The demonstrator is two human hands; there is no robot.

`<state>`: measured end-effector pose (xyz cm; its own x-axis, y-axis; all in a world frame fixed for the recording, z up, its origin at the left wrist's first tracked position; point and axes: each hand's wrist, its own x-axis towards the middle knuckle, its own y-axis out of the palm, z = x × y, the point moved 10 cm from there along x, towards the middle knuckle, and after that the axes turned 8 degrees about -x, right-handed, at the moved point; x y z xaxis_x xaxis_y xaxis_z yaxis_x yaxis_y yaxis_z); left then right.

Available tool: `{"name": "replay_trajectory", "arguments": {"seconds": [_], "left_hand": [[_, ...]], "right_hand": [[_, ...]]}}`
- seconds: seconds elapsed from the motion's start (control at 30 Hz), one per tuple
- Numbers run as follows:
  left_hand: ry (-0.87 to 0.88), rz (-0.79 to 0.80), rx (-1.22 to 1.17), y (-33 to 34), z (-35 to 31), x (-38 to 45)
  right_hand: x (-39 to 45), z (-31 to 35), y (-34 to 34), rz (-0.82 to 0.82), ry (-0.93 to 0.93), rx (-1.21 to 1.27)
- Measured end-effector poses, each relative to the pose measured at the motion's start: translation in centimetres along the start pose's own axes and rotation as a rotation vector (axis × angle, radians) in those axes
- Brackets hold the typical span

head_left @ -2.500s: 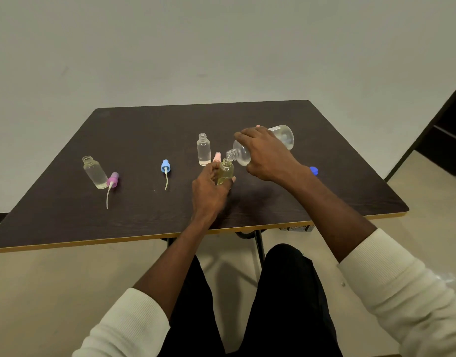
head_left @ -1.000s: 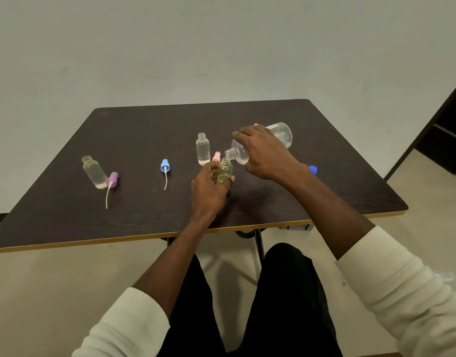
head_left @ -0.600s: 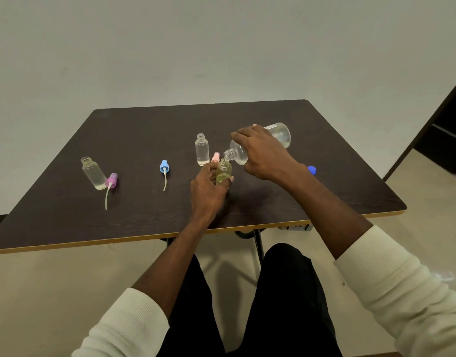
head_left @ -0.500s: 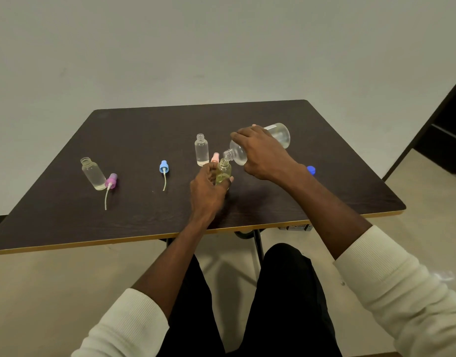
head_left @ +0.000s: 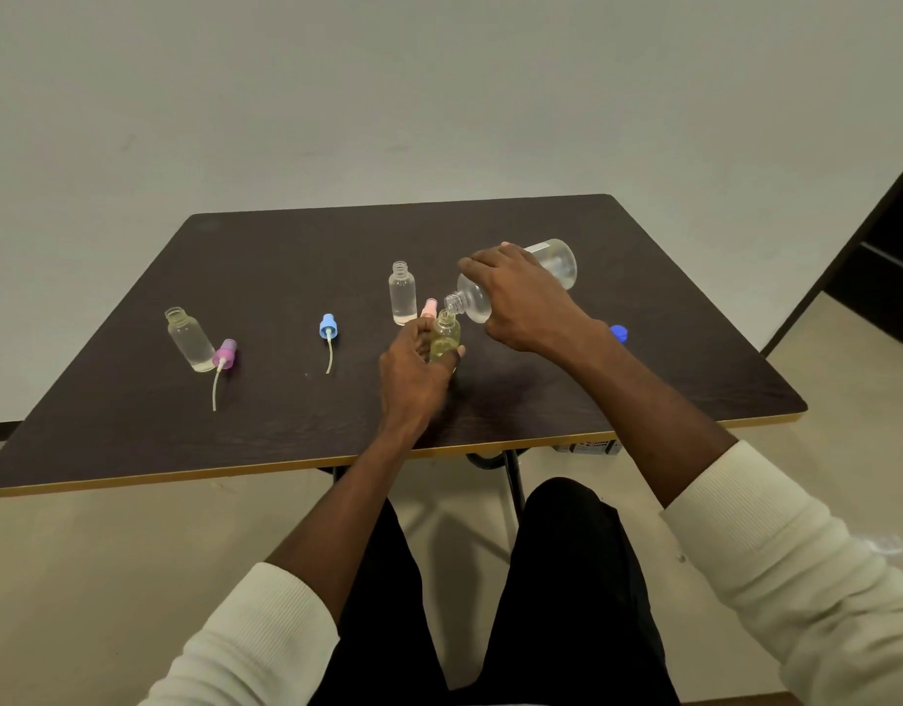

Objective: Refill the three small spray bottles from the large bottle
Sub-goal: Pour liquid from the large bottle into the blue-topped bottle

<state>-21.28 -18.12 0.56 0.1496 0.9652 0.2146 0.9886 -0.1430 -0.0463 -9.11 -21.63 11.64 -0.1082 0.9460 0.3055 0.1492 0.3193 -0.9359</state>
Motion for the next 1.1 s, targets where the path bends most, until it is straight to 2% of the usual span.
{"name": "replay_trajectory", "arguments": {"seconds": [1.1], "left_hand": [[0.042,0.012,-0.011,0.04,-0.48,0.10]], "right_hand": [[0.62,0.12,0.45,0.003,-0.028,0.015]]}}
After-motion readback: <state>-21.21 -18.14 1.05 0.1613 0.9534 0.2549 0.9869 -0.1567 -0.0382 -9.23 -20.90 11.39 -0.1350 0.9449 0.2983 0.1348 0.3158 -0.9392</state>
